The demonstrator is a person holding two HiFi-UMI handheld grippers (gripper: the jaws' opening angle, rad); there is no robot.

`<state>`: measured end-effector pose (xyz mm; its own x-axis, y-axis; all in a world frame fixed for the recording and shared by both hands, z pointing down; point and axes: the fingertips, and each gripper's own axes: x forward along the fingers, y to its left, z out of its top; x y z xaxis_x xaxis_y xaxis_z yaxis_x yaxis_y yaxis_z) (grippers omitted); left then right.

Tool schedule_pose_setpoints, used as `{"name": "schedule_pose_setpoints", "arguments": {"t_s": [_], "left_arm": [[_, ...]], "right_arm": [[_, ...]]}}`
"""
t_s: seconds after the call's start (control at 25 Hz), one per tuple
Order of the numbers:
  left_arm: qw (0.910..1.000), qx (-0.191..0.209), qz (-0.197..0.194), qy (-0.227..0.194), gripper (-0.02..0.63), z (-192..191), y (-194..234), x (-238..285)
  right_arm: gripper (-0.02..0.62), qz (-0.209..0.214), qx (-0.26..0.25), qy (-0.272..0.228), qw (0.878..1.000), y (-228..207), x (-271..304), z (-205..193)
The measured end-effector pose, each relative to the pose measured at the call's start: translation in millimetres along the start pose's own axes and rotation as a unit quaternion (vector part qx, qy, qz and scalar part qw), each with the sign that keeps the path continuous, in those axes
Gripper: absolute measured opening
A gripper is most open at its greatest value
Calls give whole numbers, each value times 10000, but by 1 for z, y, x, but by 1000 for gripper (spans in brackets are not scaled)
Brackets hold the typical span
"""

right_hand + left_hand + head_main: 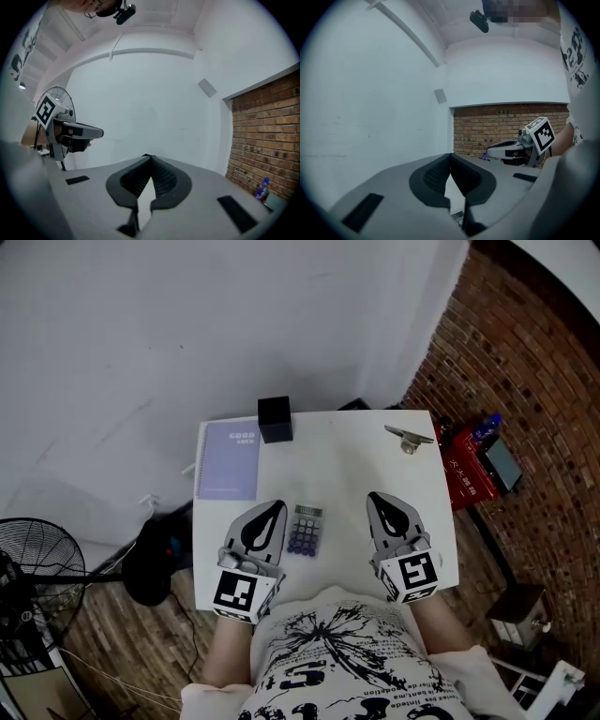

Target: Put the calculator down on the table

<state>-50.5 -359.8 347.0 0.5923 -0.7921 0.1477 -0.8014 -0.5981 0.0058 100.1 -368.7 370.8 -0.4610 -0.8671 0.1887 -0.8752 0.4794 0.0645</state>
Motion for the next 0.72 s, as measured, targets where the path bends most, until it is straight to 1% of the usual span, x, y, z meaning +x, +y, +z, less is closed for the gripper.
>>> {"name": "schedule_pose_setpoints", "arguments": {"t_s": [0.12, 0.24, 0.48, 0.6, 0.72], "left_arm": [[10000, -36, 50, -74, 14, 2, 2, 0], [10000, 23, 79, 33, 14, -3, 4, -3], [9999, -20, 168, 34, 14, -7, 6, -7], [9999, -45, 121, -42, 14, -3, 3, -9], [9997, -119, -11, -204, 14, 5, -2, -12]], "right_arm": [[12, 3, 7, -15, 10000, 2, 2, 2], [12, -11, 53, 12, 10000, 5, 3, 1], [12, 10, -2, 32, 10000, 9, 1, 2], [12, 9, -57, 11, 10000, 9, 0, 4], [12, -43, -74, 24, 10000, 9, -3, 4]]}}
